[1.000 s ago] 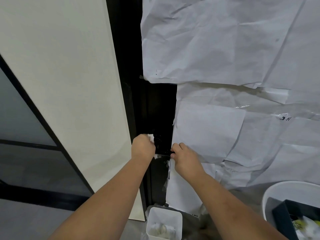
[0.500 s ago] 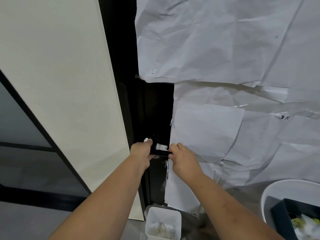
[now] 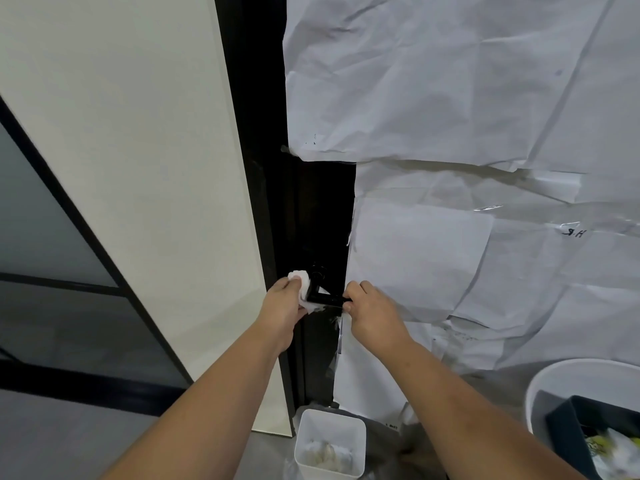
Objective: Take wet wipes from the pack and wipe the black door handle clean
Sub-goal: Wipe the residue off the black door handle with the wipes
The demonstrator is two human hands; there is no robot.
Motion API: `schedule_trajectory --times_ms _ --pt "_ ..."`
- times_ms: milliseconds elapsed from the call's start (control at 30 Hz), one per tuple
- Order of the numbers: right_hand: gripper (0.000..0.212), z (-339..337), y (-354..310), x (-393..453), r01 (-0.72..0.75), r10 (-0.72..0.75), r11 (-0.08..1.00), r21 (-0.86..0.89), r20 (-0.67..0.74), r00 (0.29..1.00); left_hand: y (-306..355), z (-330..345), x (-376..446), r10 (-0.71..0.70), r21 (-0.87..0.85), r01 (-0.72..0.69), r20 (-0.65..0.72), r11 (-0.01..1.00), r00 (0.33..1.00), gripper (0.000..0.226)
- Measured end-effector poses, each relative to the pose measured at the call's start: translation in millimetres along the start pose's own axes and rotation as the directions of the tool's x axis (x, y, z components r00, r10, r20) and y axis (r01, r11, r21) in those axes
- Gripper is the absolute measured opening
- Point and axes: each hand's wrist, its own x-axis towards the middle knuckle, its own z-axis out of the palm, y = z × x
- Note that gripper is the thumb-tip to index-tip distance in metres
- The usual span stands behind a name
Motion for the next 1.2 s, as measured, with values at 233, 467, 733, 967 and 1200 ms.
schedule_trajectory --times_ms 233,467,733,967,1200 --pt "0.009 -1 -2 1 -0.028 0.028 1.0 -0.007 0.016 0.999 -6 7 -3 0.039 0.231 -0.028 -0.046 0.973 0.998 0.028" --pt "0.01 -4 -5 1 -0.018 0.019 0.999 -0.034 0.022 1.0 6 23 -10 0.335 0.568 -0.26 -0.029 0.781 0.942 0.005" --pt "0.011 -5 -6 0 -0.011 0.011 1.0 -0.013 -0.002 1.0 -15 11 -27 0.416 0.553 -0.321 -0.051 0.769 0.908 0.01" --pt "0.01 -6 -6 0 -0.029 0.029 1.0 -0.001 0.007 1.0 -2 20 -18 0.167 0.27 -0.114 -0.181 0.956 0.969 0.016" --pt "0.008 -9 -8 -1 -0.043 0.043 0.999 0.031 0.012 0.999 -6 16 -28 0.21 0.336 -0.14 -0.184 0.932 0.96 0.016"
